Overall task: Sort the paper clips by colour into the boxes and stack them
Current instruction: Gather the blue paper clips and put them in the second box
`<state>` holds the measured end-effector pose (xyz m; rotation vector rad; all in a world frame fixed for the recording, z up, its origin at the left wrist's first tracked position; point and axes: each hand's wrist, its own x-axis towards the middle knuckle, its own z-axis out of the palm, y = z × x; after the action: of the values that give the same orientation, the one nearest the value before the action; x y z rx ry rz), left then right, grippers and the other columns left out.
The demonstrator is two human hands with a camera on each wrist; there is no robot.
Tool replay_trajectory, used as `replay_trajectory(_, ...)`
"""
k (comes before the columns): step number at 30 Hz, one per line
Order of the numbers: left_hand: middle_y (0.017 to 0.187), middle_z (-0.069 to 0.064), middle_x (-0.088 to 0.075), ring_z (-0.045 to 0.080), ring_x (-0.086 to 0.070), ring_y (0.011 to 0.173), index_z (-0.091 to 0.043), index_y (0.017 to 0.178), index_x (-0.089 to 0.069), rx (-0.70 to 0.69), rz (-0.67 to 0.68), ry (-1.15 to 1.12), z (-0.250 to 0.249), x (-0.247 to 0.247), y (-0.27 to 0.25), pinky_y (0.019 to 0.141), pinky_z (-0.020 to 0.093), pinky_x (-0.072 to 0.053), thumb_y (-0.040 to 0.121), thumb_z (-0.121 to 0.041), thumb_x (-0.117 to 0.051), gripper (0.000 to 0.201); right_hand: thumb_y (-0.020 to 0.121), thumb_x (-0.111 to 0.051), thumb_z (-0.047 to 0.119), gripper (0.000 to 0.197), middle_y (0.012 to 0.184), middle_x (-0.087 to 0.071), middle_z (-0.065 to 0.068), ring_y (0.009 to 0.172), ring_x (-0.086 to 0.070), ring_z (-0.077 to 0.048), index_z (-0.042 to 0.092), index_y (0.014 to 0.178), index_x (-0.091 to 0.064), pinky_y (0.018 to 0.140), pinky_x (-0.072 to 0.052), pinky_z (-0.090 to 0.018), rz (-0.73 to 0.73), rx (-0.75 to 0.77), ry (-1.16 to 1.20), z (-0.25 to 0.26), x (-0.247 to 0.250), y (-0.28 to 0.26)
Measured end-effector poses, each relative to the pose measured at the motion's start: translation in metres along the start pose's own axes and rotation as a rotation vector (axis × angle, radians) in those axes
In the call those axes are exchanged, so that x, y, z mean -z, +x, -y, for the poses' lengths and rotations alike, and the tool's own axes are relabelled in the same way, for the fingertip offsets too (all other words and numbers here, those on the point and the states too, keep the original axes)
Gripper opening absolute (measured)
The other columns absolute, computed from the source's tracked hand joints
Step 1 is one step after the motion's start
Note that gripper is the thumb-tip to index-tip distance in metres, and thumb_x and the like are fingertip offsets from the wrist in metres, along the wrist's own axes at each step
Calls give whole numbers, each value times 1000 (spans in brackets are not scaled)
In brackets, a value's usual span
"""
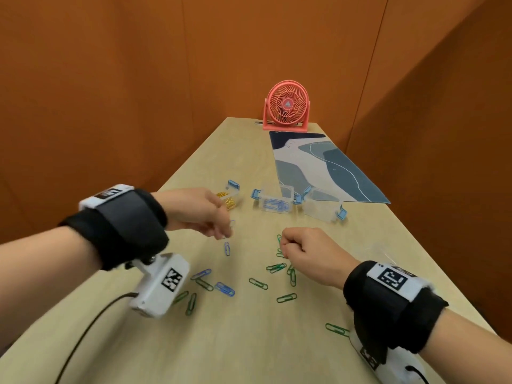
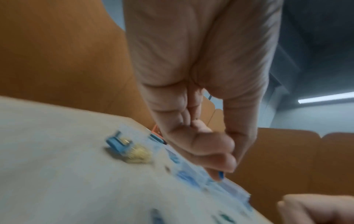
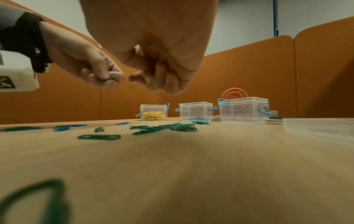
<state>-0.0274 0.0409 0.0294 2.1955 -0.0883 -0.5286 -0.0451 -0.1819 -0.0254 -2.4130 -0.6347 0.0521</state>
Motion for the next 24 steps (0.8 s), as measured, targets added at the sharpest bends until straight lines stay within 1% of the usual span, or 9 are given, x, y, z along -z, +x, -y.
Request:
replay_trajectory(4,78,5,-63,12,-59,64,-12,95,-60,55,-95,169,38,15,-8,56,20,-49,85,0,-59,15,83,-56,20,15,59,-41,11,58,-43,-1,22,69,-54,57,-32,-14,90,55,-39,11,-10,3)
replay_trajectory(6,78,1,-60,13,-56,69,-23,93,-64,36,-143,395,53,13,-9,61,21,-47,91,-8,-45,24,81,-64,29,6,66,-43,15,64,-45,4,25,77,-63,67,-40,-16,148,70,-53,17,-15,5)
replay_trajectory(9,78,-4,-57,9,-51,69,-30,85,-59,-44,-122,567,62,4,-12,66,20,-41,94,-13,-36,30,77,-71,39,19,74,-45,17,71,-45,4,25,89,-69,82,-47,-25,211,71,-48,26,-24,10)
replay_trajectory(11,70,-12,-50,0,-47,61,-31,86,-57,-128,-72,633,63,-3,-14,56,11,-34,95,-24,-45,17,75,-73,41,26,75,-45,16,74,-46,3,24,95,-70,80,-46,-25,233,81,-71,33,-30,14)
replay_trajectory(13,62,-11,-43,-5,-46,57,-34,84,-60,-198,-26,648,63,-7,-13,54,11,-34,87,-36,-61,4,74,-74,41,30,86,-52,9,88,-54,-3,24,99,-69,85,-48,-29,259,80,-101,39,-34,18)
replay_trajectory(16,54,-21,-50,-5,-45,55,-35,76,-63,-175,44,599,67,-6,-5,56,11,-36,77,-38,-73,11,74,-74,38,29,98,-57,0,103,-57,-16,21,98,-69,77,-44,-26,308,27,-163,42,-40,25)
replay_trajectory(18,47,-24,-51,-3,-45,50,-32,76,-65,-147,80,549,67,-7,0,53,9,-33,78,-32,-73,9,77,-72,33,22,91,-55,1,97,-57,-16,19,94,-70,72,-41,-24,315,30,-189,43,-42,27)
replay_trajectory(22,61,-18,-61,-7,-52,54,-26,76,-65,-120,112,487,65,-10,9,58,5,-39,83,-25,-67,7,81,-63,18,12,66,-47,8,62,-47,-9,12,89,-69,52,-36,-17,320,32,-202,43,-44,29)
replay_trajectory(24,62,-16,-58,-7,-49,52,-25,79,-64,-145,74,524,64,-11,13,57,5,-38,86,-26,-63,7,82,-59,16,8,63,-44,10,58,-43,-6,12,86,-65,50,-33,-16,310,13,-224,40,-44,31)
